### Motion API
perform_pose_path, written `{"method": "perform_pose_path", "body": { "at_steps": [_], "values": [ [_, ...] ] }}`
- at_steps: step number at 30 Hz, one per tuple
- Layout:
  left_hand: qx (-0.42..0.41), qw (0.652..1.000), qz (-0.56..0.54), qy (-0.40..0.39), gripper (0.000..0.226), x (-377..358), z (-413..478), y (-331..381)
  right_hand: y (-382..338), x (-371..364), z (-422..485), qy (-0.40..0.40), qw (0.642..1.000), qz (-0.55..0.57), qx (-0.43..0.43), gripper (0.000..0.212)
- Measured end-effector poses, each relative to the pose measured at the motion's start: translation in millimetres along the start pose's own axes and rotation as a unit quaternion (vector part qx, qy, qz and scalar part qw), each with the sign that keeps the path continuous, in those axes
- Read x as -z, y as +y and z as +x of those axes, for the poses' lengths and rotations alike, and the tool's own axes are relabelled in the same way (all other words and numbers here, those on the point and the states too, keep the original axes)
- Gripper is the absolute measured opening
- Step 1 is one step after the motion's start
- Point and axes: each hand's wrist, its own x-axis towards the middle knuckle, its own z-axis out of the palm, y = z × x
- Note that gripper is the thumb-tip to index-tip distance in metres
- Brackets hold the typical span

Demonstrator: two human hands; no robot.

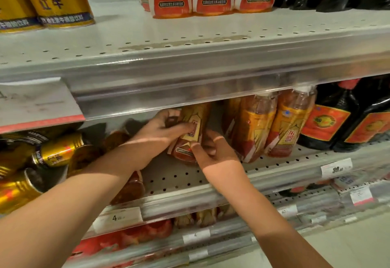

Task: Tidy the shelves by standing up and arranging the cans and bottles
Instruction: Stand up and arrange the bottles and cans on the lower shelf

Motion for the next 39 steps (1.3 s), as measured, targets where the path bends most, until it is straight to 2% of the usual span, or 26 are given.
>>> {"method": "perform_pose_path", "body": {
  "at_steps": [2, 4, 6, 9, 12, 15, 19, 22, 25, 33, 36, 39],
  "values": [
    [-0.015, 0.999, -0.022, -0.022, 0.068, 0.5, -0.7, 2.0, 3.8, 0.9, -2.8, 0.013, 0.999, 0.019, 0.047, 0.054],
    [-0.026, 0.999, 0.006, -0.031, 0.072, 0.2, -1.9, 6.3, 7.2, 2.7, -6.2, 0.025, 0.996, 0.012, 0.088, 0.056],
    [-0.038, 0.998, 0.045, -0.027, 0.064, -0.5, -3.3, 9.9, 8.1, 4.1, -9.5, 0.037, 0.993, -0.006, 0.115, 0.057],
    [-0.068, 0.990, 0.116, -0.036, 0.039, 0.6, -6.0, 14.7, 7.1, 5.5, -12.0, 0.049, 0.989, -0.027, 0.140, 0.057],
    [-0.069, 0.979, 0.185, -0.052, 0.056, 8.7, -10.2, 17.2, 6.5, 7.2, -12.8, 0.043, 0.985, -0.079, 0.146, 0.062],
    [-0.084, 0.974, 0.210, -0.034, 0.060, 11.2, -11.5, 16.5, 2.9, 11.2, -16.1, 0.042, 0.978, -0.142, 0.150, 0.064],
    [-0.100, 0.973, 0.203, 0.045, 0.062, -11.5, -1.6, 10.2, 1.8, 22.6, -32.9, 0.068, 0.955, -0.232, 0.171, 0.058],
    [-0.118, 0.972, 0.186, 0.077, 0.055, -30.4, 10.7, 10.2, 5.2, 31.3, -51.1, 0.043, 0.945, -0.289, 0.148, 0.038],
    [-0.125, 0.972, 0.183, 0.084, 0.050, -41.6, 20.8, 11.6, 8.1, 34.4, -57.3, 0.013, 0.930, -0.335, 0.150, 0.025],
    [-0.125, 0.974, 0.183, 0.054, 0.042, -50.5, 11.1, 13.1, 3.8, 37.5, -56.4, 0.004, 0.925, -0.350, 0.148, 0.019],
    [-0.091, 0.960, 0.239, 0.112, 0.043, -19.6, -14.5, 2.5, -6.9, 28.6, -51.9, -0.028, 0.935, -0.330, 0.130, 0.025],
    [-0.077, 0.919, 0.328, 0.205, 0.036, 22.6, -47.9, -11.2, -21.6, 7.1, -49.4, -0.056, 0.949, -0.288, 0.116, 0.034]
  ]
}}
